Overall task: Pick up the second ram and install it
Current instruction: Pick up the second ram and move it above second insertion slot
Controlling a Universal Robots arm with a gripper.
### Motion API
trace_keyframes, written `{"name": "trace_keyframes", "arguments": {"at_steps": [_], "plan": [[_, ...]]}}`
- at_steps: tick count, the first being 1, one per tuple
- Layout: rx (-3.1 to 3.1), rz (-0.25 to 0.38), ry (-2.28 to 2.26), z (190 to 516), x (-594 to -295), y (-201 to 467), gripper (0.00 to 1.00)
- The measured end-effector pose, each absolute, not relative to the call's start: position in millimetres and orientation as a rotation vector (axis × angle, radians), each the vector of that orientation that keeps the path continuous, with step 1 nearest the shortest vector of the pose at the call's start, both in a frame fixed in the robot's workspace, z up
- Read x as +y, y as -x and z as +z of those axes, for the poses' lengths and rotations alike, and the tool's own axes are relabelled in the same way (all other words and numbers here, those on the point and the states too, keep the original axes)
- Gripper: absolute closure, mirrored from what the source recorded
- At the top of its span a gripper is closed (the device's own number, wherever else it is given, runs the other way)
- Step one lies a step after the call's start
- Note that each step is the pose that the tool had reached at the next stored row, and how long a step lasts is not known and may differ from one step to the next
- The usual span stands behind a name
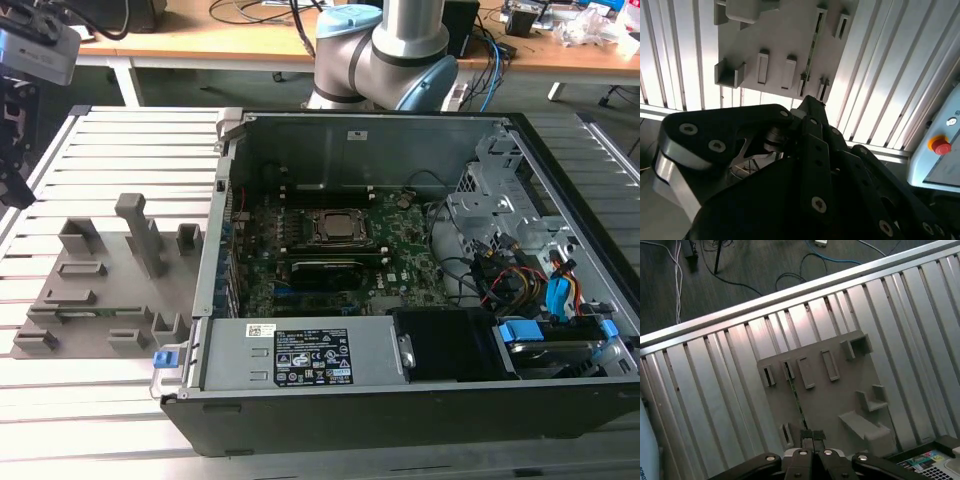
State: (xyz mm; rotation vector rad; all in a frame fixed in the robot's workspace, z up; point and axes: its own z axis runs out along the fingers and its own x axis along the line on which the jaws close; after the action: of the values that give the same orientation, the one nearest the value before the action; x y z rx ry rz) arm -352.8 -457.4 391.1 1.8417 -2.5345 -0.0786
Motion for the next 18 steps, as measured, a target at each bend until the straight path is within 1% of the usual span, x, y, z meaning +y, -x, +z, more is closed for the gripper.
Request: {"name": "trace_keyframes", "arguments": {"at_steps": [12,18], "plan": [[-2.383,-0.077,-2.028,391.1,-457.4,352.8,0.89],[-2.380,-0.077,-2.031,391.1,-457.4,352.8,0.89]]}}
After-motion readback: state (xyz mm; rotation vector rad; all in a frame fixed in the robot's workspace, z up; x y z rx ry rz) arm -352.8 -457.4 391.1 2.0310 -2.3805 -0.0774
